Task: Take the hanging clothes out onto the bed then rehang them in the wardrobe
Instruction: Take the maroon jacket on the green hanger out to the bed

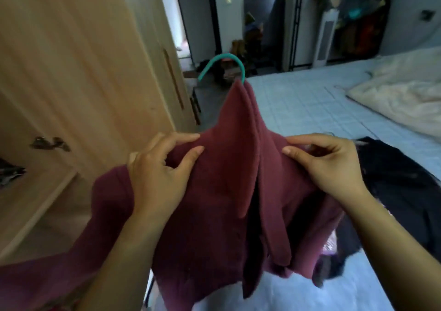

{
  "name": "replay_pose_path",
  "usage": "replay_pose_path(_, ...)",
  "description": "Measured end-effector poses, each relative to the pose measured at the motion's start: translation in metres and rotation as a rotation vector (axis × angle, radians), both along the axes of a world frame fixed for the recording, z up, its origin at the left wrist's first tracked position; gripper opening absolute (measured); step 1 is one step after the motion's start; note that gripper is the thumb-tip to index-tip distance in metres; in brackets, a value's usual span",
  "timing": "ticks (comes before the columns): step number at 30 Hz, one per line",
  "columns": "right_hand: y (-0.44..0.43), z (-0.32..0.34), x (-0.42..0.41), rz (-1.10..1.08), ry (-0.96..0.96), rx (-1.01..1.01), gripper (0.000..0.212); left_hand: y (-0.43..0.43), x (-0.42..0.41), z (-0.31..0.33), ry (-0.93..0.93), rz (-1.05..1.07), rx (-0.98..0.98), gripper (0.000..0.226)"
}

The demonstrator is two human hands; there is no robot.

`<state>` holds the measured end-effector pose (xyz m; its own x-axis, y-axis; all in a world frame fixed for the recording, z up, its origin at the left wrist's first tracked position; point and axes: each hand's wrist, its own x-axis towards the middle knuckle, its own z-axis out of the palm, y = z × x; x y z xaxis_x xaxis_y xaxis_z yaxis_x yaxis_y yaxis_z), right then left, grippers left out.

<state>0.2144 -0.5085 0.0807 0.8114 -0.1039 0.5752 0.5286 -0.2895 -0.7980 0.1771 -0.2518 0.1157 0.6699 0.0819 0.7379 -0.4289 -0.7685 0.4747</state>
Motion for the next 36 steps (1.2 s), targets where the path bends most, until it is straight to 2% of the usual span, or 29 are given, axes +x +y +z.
replay_pose_path(10,-0.241,-0.078,-0.086,-0.400,0.183,-0.068,0.024,-0.246,0.024,-0.093,0.193,-0.415,-0.063,0.015)
replay_pose_path(17,-0.346,-0.089,-0.105,-0.710,0.135,-0.260,0.022,-0.374,0.050,-0.111,0.219,-0.555,-0.066,0.021)
replay_pose_path(26,-0.433,-0.111,-0.017,-0.896,0.123,-0.305,0.031,-0.479,0.146,-0.137,0.149,-0.519,-0.048,0.024)
replay_pose_path(30,-0.469,-0.123,0.037,-0.908,0.205,-0.274,0.035,-0.522,0.207,-0.146,0.218,-0.490,-0.027,0.025)
replay_pose_path(36,-0.512,-0.139,0.129,-0.837,0.319,-0.228,0.026,-0.560,0.287,-0.164,0.316,-0.405,0.012,0.028)
